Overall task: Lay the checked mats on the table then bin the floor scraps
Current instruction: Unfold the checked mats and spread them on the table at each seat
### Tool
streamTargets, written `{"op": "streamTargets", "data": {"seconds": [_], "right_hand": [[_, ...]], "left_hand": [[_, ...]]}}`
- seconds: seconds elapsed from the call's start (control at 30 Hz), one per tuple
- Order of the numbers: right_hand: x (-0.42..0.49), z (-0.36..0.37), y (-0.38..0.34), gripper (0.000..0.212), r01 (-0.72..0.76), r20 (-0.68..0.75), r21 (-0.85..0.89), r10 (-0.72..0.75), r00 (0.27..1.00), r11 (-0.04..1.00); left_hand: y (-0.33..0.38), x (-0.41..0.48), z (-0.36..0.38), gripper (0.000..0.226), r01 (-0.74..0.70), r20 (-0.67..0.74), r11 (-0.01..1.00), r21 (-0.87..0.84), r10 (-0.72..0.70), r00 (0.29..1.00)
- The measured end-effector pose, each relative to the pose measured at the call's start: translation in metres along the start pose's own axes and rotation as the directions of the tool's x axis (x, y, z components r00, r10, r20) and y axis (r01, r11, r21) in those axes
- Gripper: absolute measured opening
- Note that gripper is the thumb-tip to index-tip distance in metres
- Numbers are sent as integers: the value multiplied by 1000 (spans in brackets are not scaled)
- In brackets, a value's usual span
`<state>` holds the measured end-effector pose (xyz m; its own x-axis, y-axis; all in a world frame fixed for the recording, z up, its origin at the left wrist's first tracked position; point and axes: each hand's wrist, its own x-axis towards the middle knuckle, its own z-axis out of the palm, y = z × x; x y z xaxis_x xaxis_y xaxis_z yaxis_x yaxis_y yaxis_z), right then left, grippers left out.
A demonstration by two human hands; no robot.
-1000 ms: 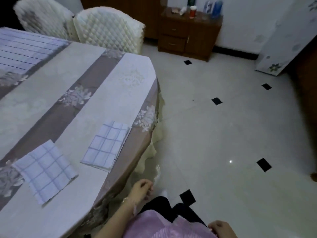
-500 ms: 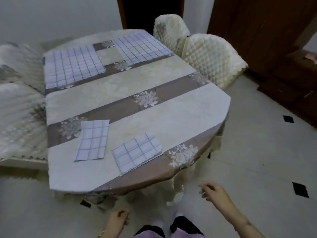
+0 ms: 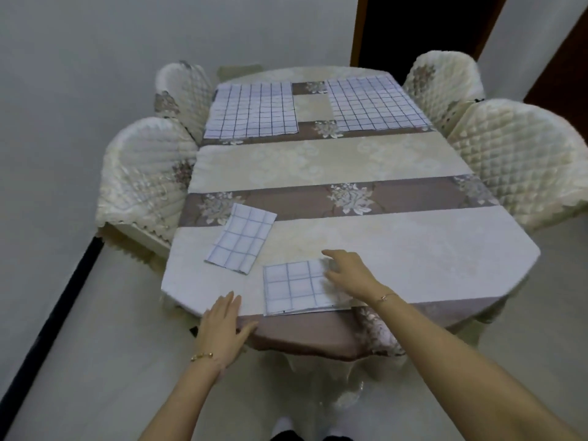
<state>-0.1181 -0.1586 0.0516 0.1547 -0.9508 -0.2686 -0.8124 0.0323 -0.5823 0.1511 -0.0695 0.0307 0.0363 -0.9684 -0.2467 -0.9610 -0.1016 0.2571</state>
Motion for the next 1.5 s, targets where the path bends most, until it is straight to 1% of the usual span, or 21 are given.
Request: {"op": "streamTargets", "data": {"seconds": [0.07, 0.13, 0.27, 0.4, 0.43, 0.5, 0.53, 0.6, 0.67, 0.7, 0.77, 0.83, 0.93, 1.0, 1.03, 1.17, 1.27, 1.3, 1.33, 1.43, 1.5], "right_hand": [[9, 9, -2, 49, -11, 12, -153, 12, 1000, 988], [14, 13, -4, 41, -29, -31, -273, 22, 999, 961], [15, 13, -2, 25, -68, -44, -254, 59, 997, 965], [7, 6, 4, 3, -64, 1, 8, 64, 998, 998], [3, 3, 5, 4, -67, 1, 84, 67, 998, 994], [-7, -4, 6, 5, -91, -23, 255, 100, 995, 963], [-15, -9, 6, 5, -103, -37, 357, 124, 992, 928], [-31, -15, 6, 7, -115, -64, 542, 177, 982, 833], [-48, -21, 8, 7, -106, -90, 657, 217, 972, 746], [-56, -23, 10, 7, -100, -97, 699, 232, 968, 708], [-69, -28, 11, 7, -82, -108, 757, 248, 963, 648], [-80, -32, 11, 8, -72, -116, 795, 267, 957, 602], [-93, -38, 11, 9, -69, -126, 826, 302, 945, 560], [-99, -40, 15, 9, -87, -116, 821, 314, 942, 565], [-101, -41, 18, 10, -98, -118, 807, 321, 940, 582], [-107, -41, 25, 23, -132, -199, 744, 406, 892, 655], [-112, -34, 13, 28, -131, -389, 542, 386, 836, 830], [-115, -30, 5, 26, -99, -423, 513, 351, 835, 853], [-117, -27, -5, 24, -65, -409, 532, 324, 853, 844], [-120, -18, -35, 22, -47, -206, 698, 262, 943, 715], [-117, -11, -44, 18, -24, -197, 702, 226, 954, 712]], "left_hand": [[-5, -1, 5, 75, -8, 55, 1000, 30, 6, 998], [-9, -2, 6, 80, -18, 60, 1000, 17, 17, 998], [-8, -4, 5, 90, -15, 33, 1000, -19, 16, 999], [-9, -4, 2, 128, -14, 66, 1000, -7, 14, 998], [-9, -4, 2, 126, -11, 74, 1000, -8, 12, 997], [-7, -5, -1, 99, -5, 77, 999, -36, 8, 997], [-5, -5, -3, 88, -8, 87, 999, -36, 11, 996], [-2, -5, -9, 78, -4, 98, 998, -59, 10, 995], [5, -4, -17, 72, 50, 116, 970, -238, -23, 993], [11, -4, -21, 67, 73, 111, 920, -384, -32, 993], [29, -1, -33, 57, 77, 94, 760, -645, -22, 995], [53, 2, -44, 52, 100, 136, 599, -795, 15, 991], [82, 12, -50, 49, 214, 265, 376, -902, 91, 960], [93, 18, -46, 42, 338, 366, 181, -924, 149, 919], [97, 19, -46, 37, 367, 385, 130, -921, 161, 909], [119, 14, -47, 20, 296, 327, 196, -935, 150, 933], [132, 9, -49, 16, 243, 271, 194, -950, 134, 953], [137, 9, -49, 15, 237, 262, 184, -954, 128, 957], [141, 8, -49, 14, 231, 255, 183, -956, 120, 960], [149, 4, -48, 18, 192, 221, 222, -956, 118, 968], [149, 2, -50, 24, 169, 213, 254, -952, 155, 965]]}}
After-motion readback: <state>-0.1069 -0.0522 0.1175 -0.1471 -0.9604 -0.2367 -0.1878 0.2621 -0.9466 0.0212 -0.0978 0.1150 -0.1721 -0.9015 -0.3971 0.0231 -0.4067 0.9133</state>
